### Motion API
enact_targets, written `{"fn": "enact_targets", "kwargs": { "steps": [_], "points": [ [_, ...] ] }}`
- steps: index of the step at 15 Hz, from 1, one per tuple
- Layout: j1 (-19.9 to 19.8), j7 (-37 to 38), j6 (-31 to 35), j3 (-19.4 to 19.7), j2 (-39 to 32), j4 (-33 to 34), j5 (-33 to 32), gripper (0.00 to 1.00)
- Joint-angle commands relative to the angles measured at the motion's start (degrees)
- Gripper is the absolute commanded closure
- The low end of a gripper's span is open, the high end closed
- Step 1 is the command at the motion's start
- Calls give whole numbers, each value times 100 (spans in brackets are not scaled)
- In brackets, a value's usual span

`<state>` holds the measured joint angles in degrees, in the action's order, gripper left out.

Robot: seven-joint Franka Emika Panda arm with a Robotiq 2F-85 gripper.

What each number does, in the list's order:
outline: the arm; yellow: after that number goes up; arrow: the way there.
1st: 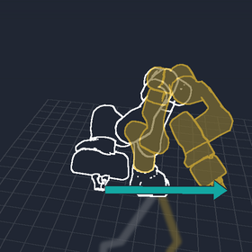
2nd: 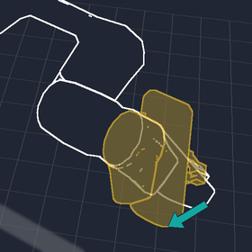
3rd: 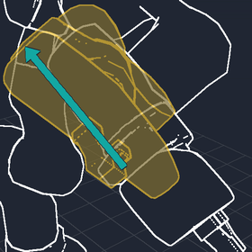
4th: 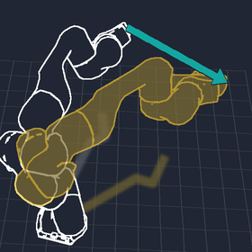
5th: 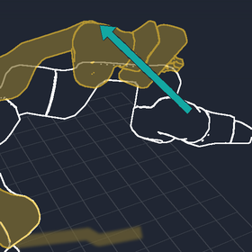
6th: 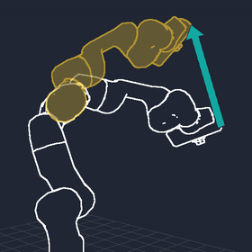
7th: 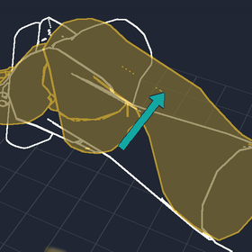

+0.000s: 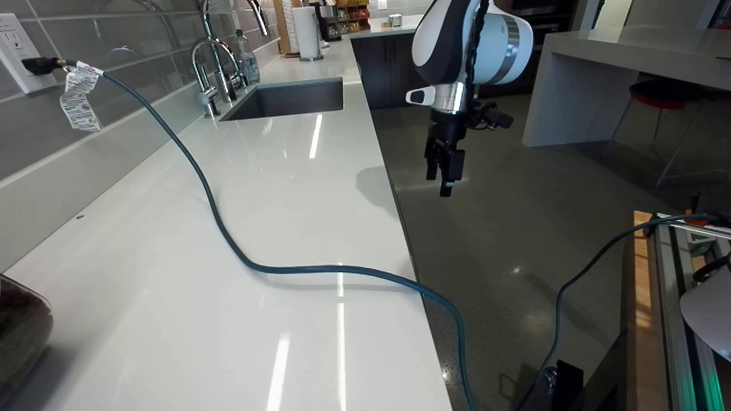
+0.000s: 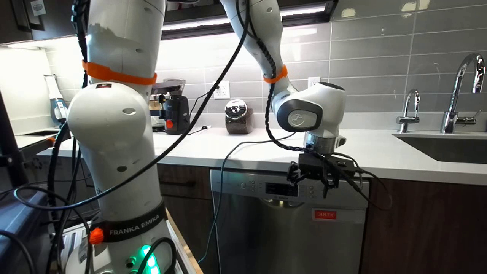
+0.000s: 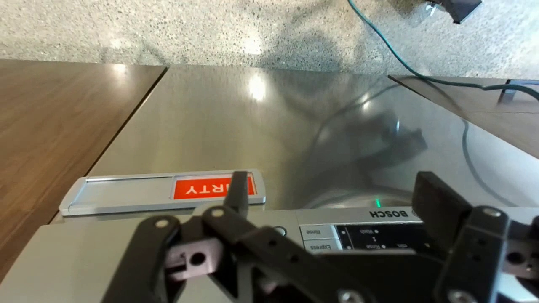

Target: Press a button on the machine

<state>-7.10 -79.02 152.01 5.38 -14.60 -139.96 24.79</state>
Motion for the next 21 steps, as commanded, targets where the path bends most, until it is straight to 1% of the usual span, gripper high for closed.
{"fn": "enact_targets", "kwargs": {
  "steps": [1,4,7,13,19,21],
  "points": [
    [15,967,-86,-46,388,-236,-887,0],
    [-5,1482,-235,-110,590,-255,-1310,0],
    [-7,1741,-381,-179,821,-292,-1505,0],
    [72,2035,-544,-251,1255,-367,-1581,0],
    [192,2316,-547,-249,1571,-494,-1730,0],
    [237,2262,-567,-255,1627,-509,-1662,0]
  ]
}}
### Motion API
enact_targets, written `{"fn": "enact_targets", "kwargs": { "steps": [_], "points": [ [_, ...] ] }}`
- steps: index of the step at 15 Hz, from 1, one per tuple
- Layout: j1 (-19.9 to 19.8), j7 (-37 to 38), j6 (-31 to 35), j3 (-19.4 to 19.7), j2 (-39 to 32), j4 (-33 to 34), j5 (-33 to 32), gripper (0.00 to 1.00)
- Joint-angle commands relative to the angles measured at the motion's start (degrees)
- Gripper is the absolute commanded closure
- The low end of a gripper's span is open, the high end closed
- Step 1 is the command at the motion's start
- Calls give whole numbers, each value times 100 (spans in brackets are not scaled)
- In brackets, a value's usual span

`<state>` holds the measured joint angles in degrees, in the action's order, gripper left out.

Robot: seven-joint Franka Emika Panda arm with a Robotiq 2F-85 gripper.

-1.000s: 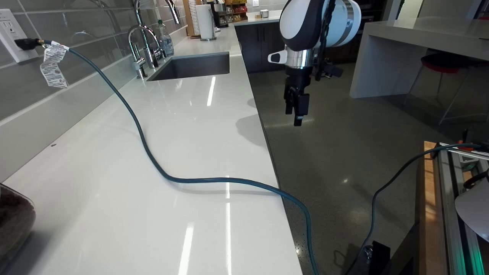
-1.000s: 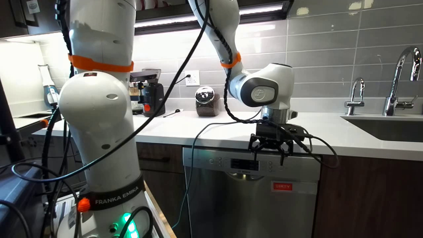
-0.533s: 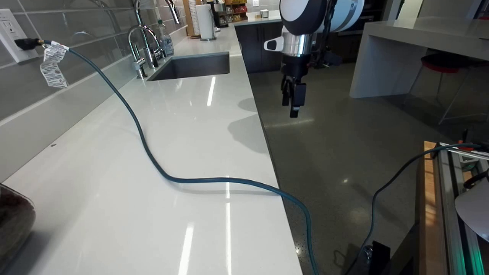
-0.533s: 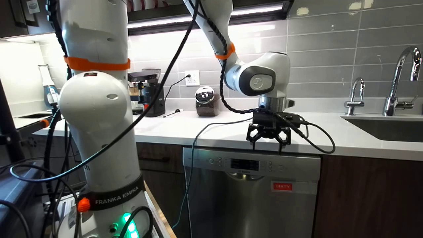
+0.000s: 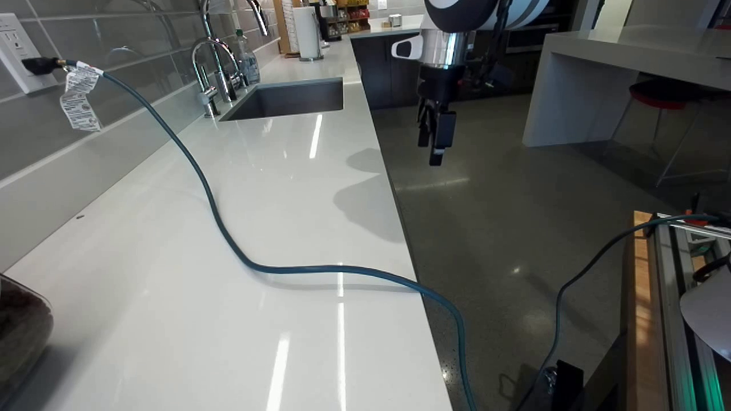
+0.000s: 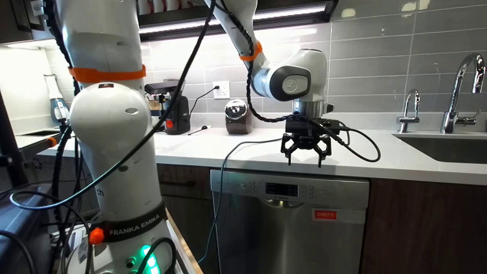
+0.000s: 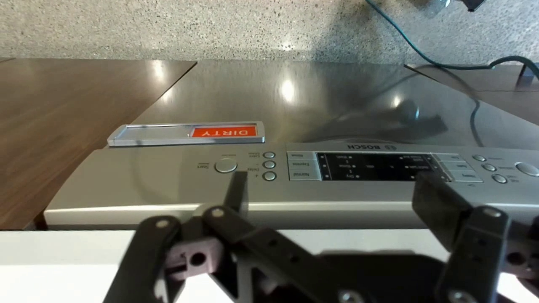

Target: Press a button on the machine

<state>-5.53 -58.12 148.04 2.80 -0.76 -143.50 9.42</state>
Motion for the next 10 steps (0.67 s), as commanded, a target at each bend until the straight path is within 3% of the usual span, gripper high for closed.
{"fn": "enact_targets", "kwargs": {
  "steps": [1,10],
  "points": [
    [101,147,-185,3,246,-157,-90,0],
    [128,26,-18,39,119,-82,-13,0]
  ]
}}
